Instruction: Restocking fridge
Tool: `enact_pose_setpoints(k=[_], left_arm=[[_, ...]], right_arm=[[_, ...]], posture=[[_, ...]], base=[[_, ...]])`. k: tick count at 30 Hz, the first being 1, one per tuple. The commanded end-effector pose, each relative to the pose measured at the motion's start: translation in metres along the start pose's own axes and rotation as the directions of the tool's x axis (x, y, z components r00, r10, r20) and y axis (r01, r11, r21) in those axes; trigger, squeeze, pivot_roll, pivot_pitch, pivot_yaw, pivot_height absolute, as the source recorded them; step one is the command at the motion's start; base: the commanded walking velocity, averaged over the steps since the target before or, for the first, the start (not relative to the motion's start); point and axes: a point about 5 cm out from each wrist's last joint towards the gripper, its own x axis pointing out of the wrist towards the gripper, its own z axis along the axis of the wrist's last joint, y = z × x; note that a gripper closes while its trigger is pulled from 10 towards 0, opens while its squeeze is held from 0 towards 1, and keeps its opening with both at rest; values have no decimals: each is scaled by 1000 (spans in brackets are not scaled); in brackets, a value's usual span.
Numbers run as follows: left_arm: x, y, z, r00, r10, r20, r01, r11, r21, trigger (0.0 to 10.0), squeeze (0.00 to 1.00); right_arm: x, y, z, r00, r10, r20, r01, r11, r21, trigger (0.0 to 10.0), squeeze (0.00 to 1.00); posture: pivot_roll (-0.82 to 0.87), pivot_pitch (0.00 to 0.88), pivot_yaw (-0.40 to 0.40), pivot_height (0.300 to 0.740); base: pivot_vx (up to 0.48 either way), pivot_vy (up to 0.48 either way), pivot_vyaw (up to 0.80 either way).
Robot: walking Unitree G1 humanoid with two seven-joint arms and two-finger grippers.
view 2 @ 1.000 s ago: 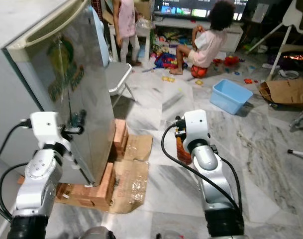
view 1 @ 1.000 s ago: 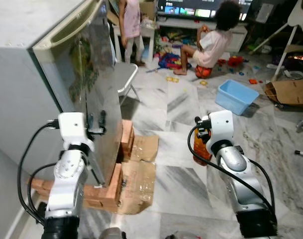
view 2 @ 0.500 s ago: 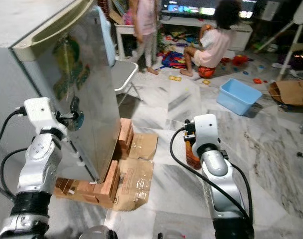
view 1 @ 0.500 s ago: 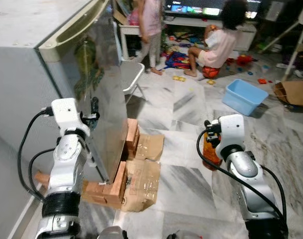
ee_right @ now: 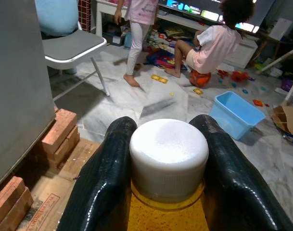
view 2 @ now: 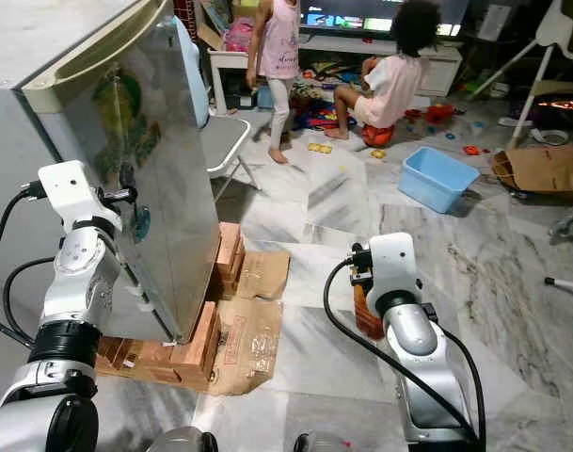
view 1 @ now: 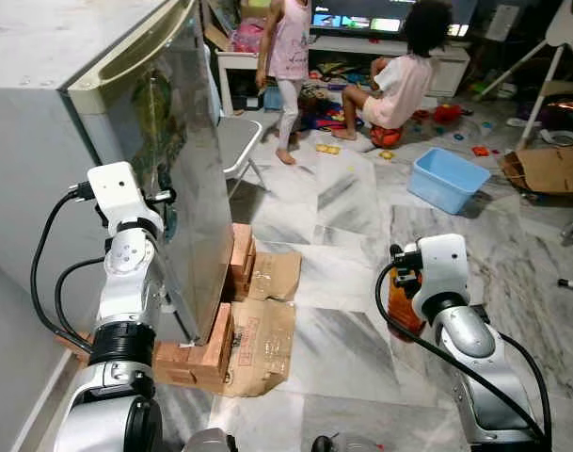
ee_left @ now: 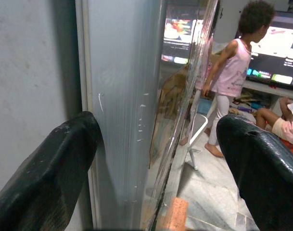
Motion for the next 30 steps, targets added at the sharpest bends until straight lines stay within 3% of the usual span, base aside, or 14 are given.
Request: enact_pose_setpoints(k=[1,2,3,6,9,12,13,17,22,25,26,27,29,30], left_arm=[[2,-10,-3,998,-56,-37,55,998,-20,10000,0],[4,-22,-6,989,-130,-69,128,991,-29,10000,0],[4,-22,-6,989,-130,-69,128,991,-29,10000,0],[2,-49,-8,949,-299,-98,299,954,-20,10000,0],[-4,-80,-4,883,-461,-91,462,887,-11,10000,0],[-12,-100,0,823,-564,-74,566,825,5,10000,0],[-19,-114,1,774,-629,-72,631,775,16,10000,0],[-35,-139,3,684,-727,-60,729,684,21,10000,0],[-40,-140,1,679,-732,-50,731,681,-33,10000,0],[-37,-125,-4,714,-698,-57,696,717,-47,10000,0],[-33,-113,-6,744,-665,-62,665,746,-24,10000,0],[-33,-113,-6,744,-665,-62,665,746,-24,10000,0],[-26,-89,-6,814,-578,-54,578,816,-3,10000,0],[-26,-89,-6,814,-578,-54,578,816,-3,10000,0]], right_arm=[[1,2,12,999,9,44,-9,1000,-6,10000,0],[3,2,14,999,8,44,-8,1000,-6,10000,0],[3,2,14,999,8,44,-8,1000,-6,10000,0],[4,1,15,999,2,44,-1,1000,-13,10000,0],[-2,-6,9,999,-48,17,49,998,-34,10000,0],[-11,-12,1,994,-104,-23,103,994,-25,10000,0],[-18,-16,-8,986,-150,-70,150,989,-5,10000,0],[-29,-20,-20,972,-194,-134,198,980,23,10000,0],[-26,-20,-15,973,-198,-120,203,979,33,10000,0],[-20,-19,-11,975,-197,-106,203,978,51,10000,0],[-18,-17,-10,976,-191,-105,197,979,54,10000,0],[-18,-17,-10,976,-191,-105,197,979,54,10000,0],[-15,-15,-10,977,-184,-104,190,980,58,10000,0],[-15,-15,-10,977,-184,-104,190,980,58,10000,0]], posture=[[-33,0,-4,740],[-32,0,-6,740],[-32,0,-6,740],[-31,0,-8,740],[-33,0,-5,740],[-35,0,-5,740],[-36,0,-6,740],[-40,0,0,740],[-40,0,4,740],[-32,0,3,740],[-23,0,0,740],[-23,0,0,740],[-13,0,-4,740],[-13,0,-4,740]], base=[[0,0,0],[0,0,0],[0,0,0],[0,0,0],[0,0,0],[0,0,0],[0,0,0],[0,0,0],[0,0,0],[0,0,0],[0,0,0],[0,0,0],[0,0,0],[0,0,0]])
